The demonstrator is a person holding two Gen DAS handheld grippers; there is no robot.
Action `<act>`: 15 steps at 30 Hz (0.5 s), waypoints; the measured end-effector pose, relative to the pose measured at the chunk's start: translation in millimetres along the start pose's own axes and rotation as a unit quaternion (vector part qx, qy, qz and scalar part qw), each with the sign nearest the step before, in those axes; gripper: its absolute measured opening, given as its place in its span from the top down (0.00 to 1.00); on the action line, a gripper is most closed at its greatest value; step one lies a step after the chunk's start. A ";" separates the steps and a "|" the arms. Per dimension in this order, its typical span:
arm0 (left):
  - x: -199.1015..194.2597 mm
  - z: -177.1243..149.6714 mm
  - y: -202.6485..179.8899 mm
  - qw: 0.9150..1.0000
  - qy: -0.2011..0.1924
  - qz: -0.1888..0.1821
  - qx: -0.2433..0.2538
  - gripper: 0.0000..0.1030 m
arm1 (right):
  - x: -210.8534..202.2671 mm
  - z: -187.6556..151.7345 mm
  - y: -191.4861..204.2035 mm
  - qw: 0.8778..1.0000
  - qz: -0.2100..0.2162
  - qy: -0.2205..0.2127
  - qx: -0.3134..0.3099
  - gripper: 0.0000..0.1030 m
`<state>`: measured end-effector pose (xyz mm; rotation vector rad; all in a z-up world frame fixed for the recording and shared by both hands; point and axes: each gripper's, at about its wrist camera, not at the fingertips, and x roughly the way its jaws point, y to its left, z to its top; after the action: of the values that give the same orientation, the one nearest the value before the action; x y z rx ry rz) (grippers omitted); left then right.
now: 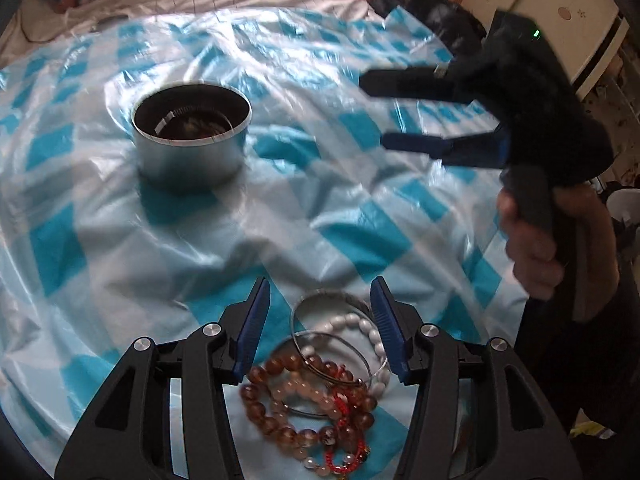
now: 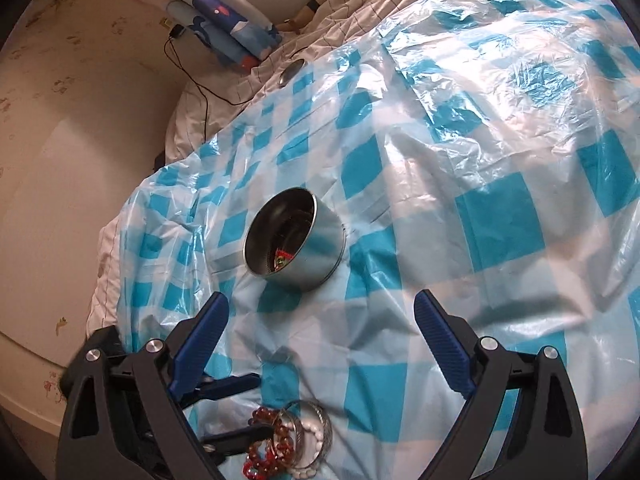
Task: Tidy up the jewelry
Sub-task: 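Grasp a silver bangle with the left tool and carry it to the tin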
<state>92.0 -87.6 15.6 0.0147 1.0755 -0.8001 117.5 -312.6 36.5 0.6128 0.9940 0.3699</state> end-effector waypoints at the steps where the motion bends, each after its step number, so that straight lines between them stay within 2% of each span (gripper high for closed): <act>1: 1.6 -1.3 -1.3 1.000 0.002 0.003 0.004 0.52 | -0.9 -0.8 1.8 1.000 0.000 0.000 -0.004 0.12; 9: 14.0 -5.5 -7.2 0.999 0.029 0.029 0.024 0.52 | 5.3 -5.3 12.6 1.000 0.000 0.011 -0.018 0.12; 10: 16.1 -5.3 -7.4 0.999 0.031 0.031 0.028 0.55 | 7.1 -6.0 12.9 1.000 -0.001 0.014 -0.017 0.12; 11: 18.3 -6.5 -10.3 0.998 0.033 0.034 0.038 0.63 | 8.6 -6.7 13.1 1.000 -0.002 0.015 -0.018 0.12; 13: 22.0 -7.5 -13.7 0.997 0.030 0.053 0.051 0.98 | 10.9 -7.7 13.7 1.000 -0.002 0.019 -0.018 0.12; 15: 24.3 -8.8 -15.5 0.996 0.029 0.058 0.063 0.98 | 12.4 -8.7 14.8 1.000 -0.001 0.022 -0.020 0.12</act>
<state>81.6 -109.5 -2.4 0.2068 1.0680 -0.7661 116.0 -291.7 34.1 0.5696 1.0265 0.4015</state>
